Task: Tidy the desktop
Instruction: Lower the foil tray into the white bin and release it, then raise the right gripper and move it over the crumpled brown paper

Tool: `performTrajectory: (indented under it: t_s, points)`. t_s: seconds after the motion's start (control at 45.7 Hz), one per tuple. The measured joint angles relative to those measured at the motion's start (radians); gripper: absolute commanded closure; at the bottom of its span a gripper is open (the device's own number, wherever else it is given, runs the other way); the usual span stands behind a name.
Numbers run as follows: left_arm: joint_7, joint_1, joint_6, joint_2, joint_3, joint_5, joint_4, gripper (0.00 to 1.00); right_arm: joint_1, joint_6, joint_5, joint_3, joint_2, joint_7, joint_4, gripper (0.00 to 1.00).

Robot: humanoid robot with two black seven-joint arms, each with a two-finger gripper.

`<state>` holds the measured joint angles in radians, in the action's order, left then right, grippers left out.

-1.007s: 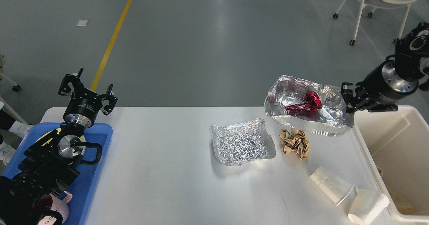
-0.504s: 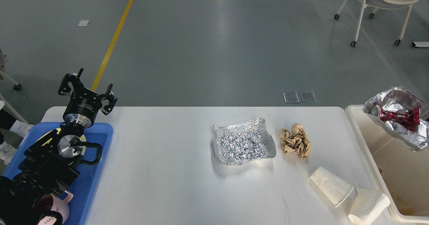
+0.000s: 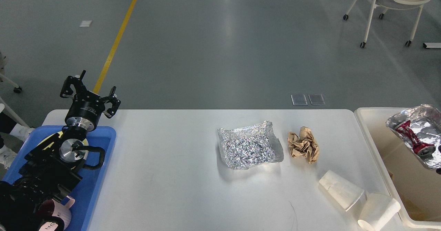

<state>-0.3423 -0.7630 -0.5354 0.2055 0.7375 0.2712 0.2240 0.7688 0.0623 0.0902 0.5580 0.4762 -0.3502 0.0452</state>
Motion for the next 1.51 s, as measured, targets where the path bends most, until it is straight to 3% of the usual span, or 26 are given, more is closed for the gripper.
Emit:
performTrajectory:
  t_s: [0.482, 0.701, 1.117, 1.27, 1.511]
  points:
    - [0.0, -0.001, 0.0, 0.0, 0.0, -0.001, 0.0, 0.01, 0.064, 0.035, -0.011, 0.005, -0.028, 0.0, 0.004, 0.0]
    - [-0.001, -0.001, 0.0, 0.0, 0.0, 0.0, 0.0, 0.01, 0.249, 0.147, -0.012, 0.033, -0.082, 0.004, 0.001, 0.0]
    - [0.0, -0.001, 0.0, 0.0, -0.001, 0.0, 0.0, 0.01, 0.601, 0.539, -0.012, 0.103, -0.316, 0.021, 0.018, 0.0]
    - [0.0, -0.001, 0.0, 0.0, -0.001, 0.0, 0.0, 0.0, 0.734, 0.574, -0.032, 0.113, -0.359, 0.019, 0.171, 0.0]
    - [0.0, -0.001, 0.0, 0.0, -0.001, 0.0, 0.0, 0.0, 1.046, 0.569, -0.048, 0.165, -0.335, 0.019, 0.653, 0.0]
